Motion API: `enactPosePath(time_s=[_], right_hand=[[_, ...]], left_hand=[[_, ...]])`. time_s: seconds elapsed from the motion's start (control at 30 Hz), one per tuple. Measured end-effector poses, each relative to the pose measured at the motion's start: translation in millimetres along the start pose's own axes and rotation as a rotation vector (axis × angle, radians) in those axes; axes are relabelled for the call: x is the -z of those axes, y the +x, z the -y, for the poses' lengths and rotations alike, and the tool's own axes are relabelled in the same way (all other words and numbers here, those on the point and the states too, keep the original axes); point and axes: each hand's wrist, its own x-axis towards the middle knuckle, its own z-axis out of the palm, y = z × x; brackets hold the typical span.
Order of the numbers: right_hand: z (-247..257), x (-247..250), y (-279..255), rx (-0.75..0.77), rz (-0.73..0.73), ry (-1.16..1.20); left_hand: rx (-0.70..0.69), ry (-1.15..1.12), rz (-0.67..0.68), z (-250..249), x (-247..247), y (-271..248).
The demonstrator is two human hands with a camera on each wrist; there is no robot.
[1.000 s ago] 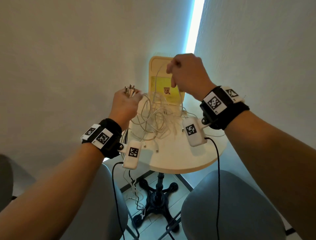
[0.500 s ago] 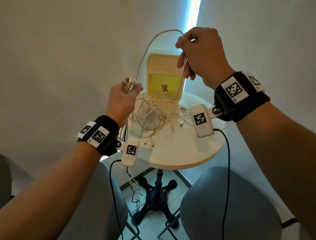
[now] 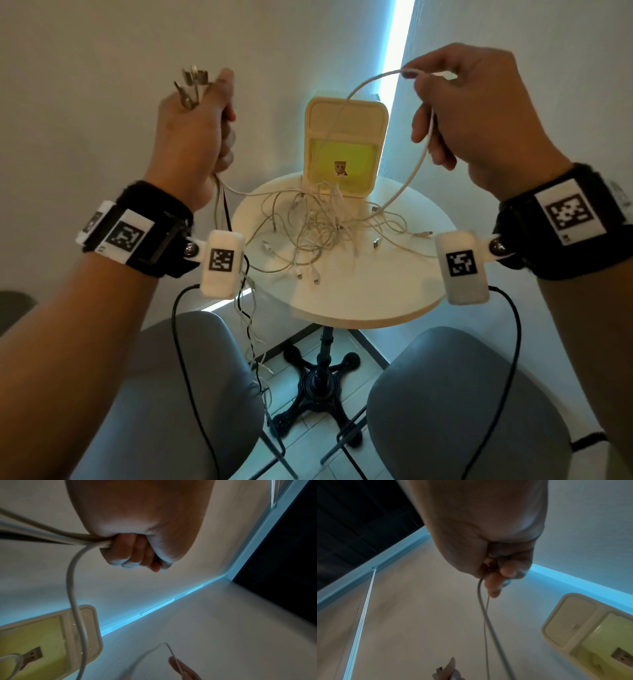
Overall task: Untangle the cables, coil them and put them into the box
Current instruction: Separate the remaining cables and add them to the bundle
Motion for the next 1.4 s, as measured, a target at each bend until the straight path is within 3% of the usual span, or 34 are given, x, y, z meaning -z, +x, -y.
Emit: enactPosePath(time_s=[0.1, 0.3, 0.47, 0.53, 0.6, 0.7, 0.83, 0.93, 1.03, 1.2, 1.3, 1.4], right_hand=[[-2, 0, -1, -0.046, 0.087, -0.029], [-13, -17, -18, -0.206, 0.582, -0.212], [-32, -47, -35, -0.332, 1.054, -0.337], [-39, -59, -36, -0.284, 1.062, -0.448], [-42, -71, -36, -0.144, 0.952, -0.514], [-32, -95, -38, -0.044, 0.812, -0.278], [-14, -130, -51, 0.007, 0.914, 0.005], [-18, -141, -61, -0.057, 0.952, 0.091], [-26, -144, -69, -0.09, 1.045, 0.051], [-28, -137, -72, 0.061, 1.087, -0.151], [-31, -136, -72, -0.054, 1.217, -0.174], [-29, -129, -64, 0.017, 1.172, -0.318]], left_hand=[[0.043, -0.043, 0.017, 4, 3, -2], [-0.045, -0.096, 0.124, -10, 11, -10], [-0.097, -0.082, 0.137, -22, 17, -9], [-0.071, -0.109, 0.151, -22, 20, -7], [-0.022, -0.156, 0.179, -20, 20, -6], [0.06, -0.247, 0.212, -11, 12, -5], [0.136, -0.345, 0.223, -1, -3, -8], [0.152, -0.336, 0.23, 5, -4, -9], [0.138, -0.339, 0.205, 3, 4, -7], [0.109, -0.295, 0.149, -11, 16, 0], [0.128, -0.247, 0.131, -14, 11, -3], [0.17, -0.244, 0.161, -7, 0, -11]])
